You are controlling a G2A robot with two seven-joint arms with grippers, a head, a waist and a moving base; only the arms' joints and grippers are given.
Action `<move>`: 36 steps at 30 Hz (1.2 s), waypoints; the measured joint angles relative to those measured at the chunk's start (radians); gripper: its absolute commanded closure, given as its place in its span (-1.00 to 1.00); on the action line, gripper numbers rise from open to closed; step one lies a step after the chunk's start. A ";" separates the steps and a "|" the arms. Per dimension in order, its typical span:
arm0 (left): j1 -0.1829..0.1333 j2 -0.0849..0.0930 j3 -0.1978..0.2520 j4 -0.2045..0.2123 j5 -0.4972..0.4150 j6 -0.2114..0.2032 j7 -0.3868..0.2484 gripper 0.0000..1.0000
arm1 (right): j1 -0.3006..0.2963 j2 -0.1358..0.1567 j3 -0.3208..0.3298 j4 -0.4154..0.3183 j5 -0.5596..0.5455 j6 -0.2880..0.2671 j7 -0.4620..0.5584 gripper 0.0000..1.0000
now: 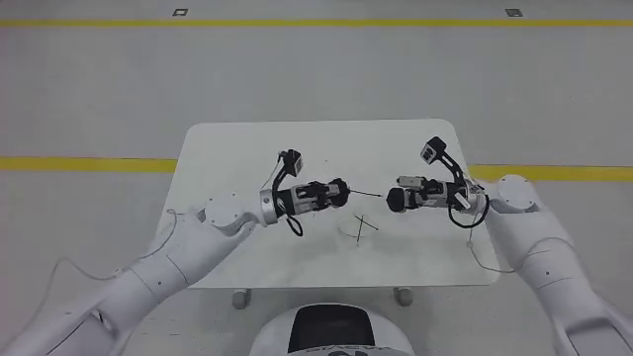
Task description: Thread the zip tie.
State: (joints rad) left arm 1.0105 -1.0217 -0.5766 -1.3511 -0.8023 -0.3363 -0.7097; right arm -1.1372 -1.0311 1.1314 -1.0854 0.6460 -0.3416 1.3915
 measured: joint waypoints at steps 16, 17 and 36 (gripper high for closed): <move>0.019 -0.021 -0.022 0.020 -0.118 0.055 -0.039 1.00 | -0.028 -0.011 0.002 -0.045 0.059 0.002 -0.005 -0.62; 0.020 -0.023 -0.024 0.023 -0.130 0.060 -0.050 1.00 | -0.029 -0.012 0.004 -0.046 0.063 0.002 -0.002 -0.50; 0.021 -0.058 -0.047 0.075 -0.149 0.107 -0.097 1.00 | -0.046 -0.022 0.026 -0.061 0.066 0.002 -0.002 0.12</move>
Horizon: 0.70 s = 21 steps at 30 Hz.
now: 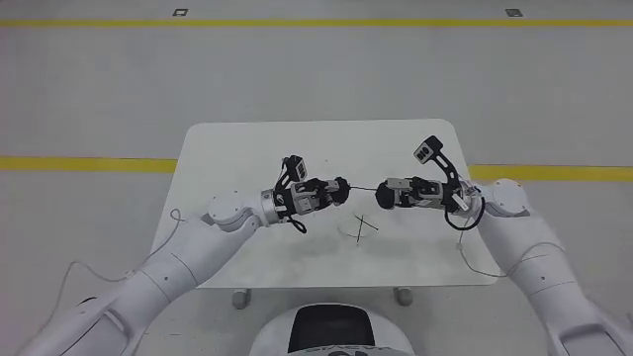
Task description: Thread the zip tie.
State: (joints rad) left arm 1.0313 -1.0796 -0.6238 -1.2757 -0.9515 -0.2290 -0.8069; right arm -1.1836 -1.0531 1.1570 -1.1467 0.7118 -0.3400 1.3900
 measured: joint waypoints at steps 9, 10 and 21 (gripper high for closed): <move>0.006 -0.011 -0.014 0.011 -0.004 0.018 -0.026 1.00 | -0.003 -0.004 0.006 0.001 -0.005 0.000 0.000 0.24; 0.006 -0.012 -0.016 0.011 -0.003 0.019 -0.027 1.00 | -0.003 -0.004 0.006 0.002 -0.006 0.000 0.000 0.30; 0.017 -0.021 -0.036 0.017 0.013 0.031 -0.029 1.00 | -0.005 -0.008 0.012 0.004 -0.014 0.000 0.000 0.50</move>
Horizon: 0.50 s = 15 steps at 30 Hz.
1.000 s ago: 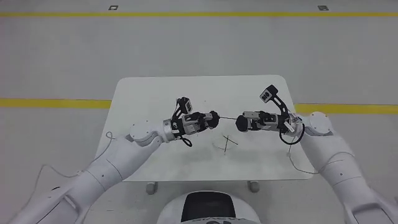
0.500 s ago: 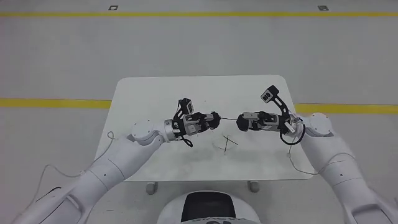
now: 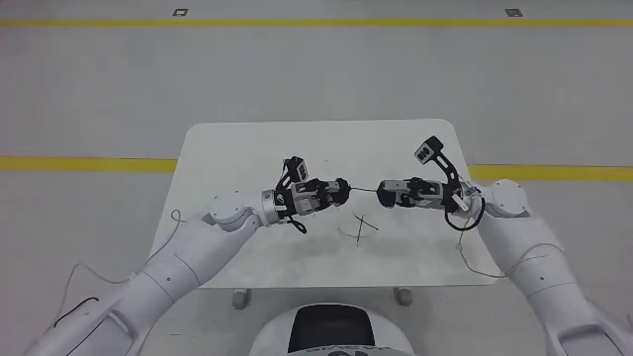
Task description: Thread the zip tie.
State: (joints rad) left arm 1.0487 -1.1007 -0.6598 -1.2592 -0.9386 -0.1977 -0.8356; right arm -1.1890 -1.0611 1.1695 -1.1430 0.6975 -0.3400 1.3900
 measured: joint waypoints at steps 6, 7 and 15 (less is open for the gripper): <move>0.006 -0.005 -0.011 0.002 0.006 0.008 0.003 1.00 | 0.000 -0.001 -0.002 -0.002 -0.006 0.000 0.000 0.64; 0.007 -0.005 -0.012 0.002 0.005 0.009 0.003 1.00 | 0.000 -0.001 -0.002 -0.002 -0.007 0.000 0.000 0.66; 0.012 -0.011 -0.027 0.006 0.011 0.016 -0.004 1.00 | 0.003 -0.002 -0.003 0.000 -0.010 0.000 0.000 0.76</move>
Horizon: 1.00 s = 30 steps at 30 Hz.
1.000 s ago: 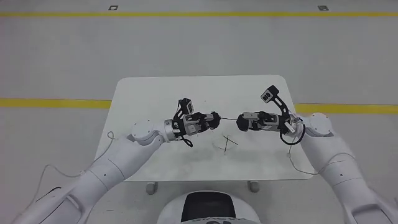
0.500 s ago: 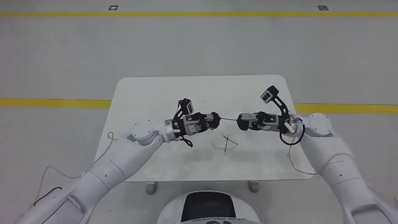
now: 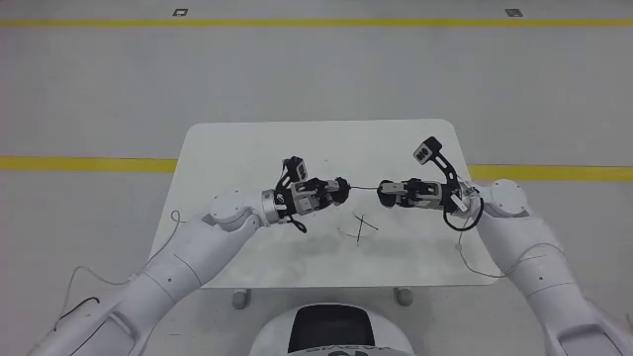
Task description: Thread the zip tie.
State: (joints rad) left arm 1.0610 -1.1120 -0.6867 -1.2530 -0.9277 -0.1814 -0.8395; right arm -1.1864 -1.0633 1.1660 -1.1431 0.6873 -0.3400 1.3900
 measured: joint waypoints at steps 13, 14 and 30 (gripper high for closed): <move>0.007 -0.009 -0.017 0.005 0.017 0.009 -0.010 1.00 | -0.001 -0.001 0.005 -0.001 -0.005 0.000 0.000 0.78; 0.008 -0.010 -0.018 0.005 0.018 0.010 -0.010 1.00 | -0.001 -0.002 0.005 -0.001 -0.005 0.000 0.000 0.78; 0.015 -0.020 -0.037 0.014 0.034 0.019 -0.024 1.00 | 0.003 -0.006 0.008 0.015 -0.006 0.000 0.000 0.78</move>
State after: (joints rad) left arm 1.0761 -1.1321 -0.7236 -1.2388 -0.8934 -0.1622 -0.8631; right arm -1.1834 -1.0694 1.1738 -1.1286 0.6813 -0.3400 1.3900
